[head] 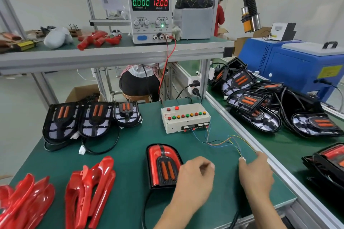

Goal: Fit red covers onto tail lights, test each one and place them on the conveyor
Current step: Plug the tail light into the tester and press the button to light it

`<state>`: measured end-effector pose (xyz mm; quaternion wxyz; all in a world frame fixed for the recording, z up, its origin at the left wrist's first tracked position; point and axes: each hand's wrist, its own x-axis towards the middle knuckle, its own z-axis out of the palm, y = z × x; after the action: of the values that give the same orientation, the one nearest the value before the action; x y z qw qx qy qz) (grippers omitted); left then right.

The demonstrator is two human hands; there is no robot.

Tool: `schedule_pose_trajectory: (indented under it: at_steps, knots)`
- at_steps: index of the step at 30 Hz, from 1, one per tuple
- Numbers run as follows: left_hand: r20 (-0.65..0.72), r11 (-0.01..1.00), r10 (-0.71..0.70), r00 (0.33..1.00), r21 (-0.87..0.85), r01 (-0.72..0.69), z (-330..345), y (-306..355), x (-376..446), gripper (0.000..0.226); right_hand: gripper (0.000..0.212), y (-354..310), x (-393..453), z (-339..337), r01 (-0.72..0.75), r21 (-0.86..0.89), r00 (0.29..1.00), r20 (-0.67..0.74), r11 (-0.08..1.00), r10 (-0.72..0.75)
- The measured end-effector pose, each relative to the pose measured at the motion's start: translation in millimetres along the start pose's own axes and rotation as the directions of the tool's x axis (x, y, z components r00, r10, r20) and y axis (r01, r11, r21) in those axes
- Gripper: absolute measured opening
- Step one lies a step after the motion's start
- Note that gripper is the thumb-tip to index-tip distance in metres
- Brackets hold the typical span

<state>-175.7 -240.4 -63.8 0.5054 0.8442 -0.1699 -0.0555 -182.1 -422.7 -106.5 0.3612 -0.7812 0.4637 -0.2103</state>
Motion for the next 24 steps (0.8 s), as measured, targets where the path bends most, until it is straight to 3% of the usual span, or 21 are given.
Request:
schedule_pose_trajectory:
  at_steps: [3, 6, 7, 9, 11, 13, 16, 18, 22, 24]
  knots:
    - [-0.083, 0.997, 0.012, 0.996, -0.076, -0.018, -35, -2, 2, 0.017, 0.045, -6, -11, 0, 0.087, -0.066, 0.994, -0.054, 0.994, -0.091]
    - [-0.263, 0.990, -0.048, 0.964, -0.139, 0.012, -76, -6, 10, 0.019, 0.015, -15, -37, 3, 0.331, 0.016, 0.942, -0.064, 0.944, -0.329]
    - [-0.333, 0.997, -0.055, 0.941, -0.070, 0.033, -89, -11, 15, 0.020, 0.006, -19, -47, 7, 0.396, 0.061, 0.917, 0.022, 0.916, -0.398]
    - [-0.388, 0.976, -0.071, 0.919, 0.165, 0.145, -114, -24, 24, 0.020, 0.026, -24, -63, 20, 0.444, 0.122, 0.849, 0.258, 0.888, -0.460]
    - [-0.339, 0.868, -0.157, 0.928, 0.401, 0.293, -128, -41, 30, 0.026, 0.039, -32, -71, 33, 0.439, 0.115, 0.773, 0.457, 0.891, -0.440]
    - [-0.245, 0.781, -0.304, 0.921, 0.489, 0.388, -135, -57, 33, 0.043, 0.043, -37, -72, 44, 0.383, 0.133, 0.712, 0.588, 0.914, -0.383]
    - [-0.018, 0.834, -0.493, 0.870, 0.277, 0.478, -135, -73, 28, 0.053, 0.042, -40, -66, 51, 0.337, 0.151, 0.631, 0.696, 0.929, -0.342]
    - [0.081, 0.859, -0.508, 0.858, 0.119, 0.498, -129, -82, 26, 0.044, 0.042, -39, -59, 52, 0.318, 0.185, 0.564, 0.752, 0.930, -0.342]
    - [0.054, 0.901, -0.427, 0.903, -0.064, 0.429, -124, -88, 31, 0.041, 0.026, -35, -52, 43, 0.153, 0.347, 0.409, 0.831, 0.926, -0.378]
    - [0.044, 0.921, -0.376, 0.926, -0.092, 0.379, -123, -87, 36, 0.042, 0.022, -34, -52, 39, 0.084, 0.415, 0.380, 0.827, 0.906, -0.415]
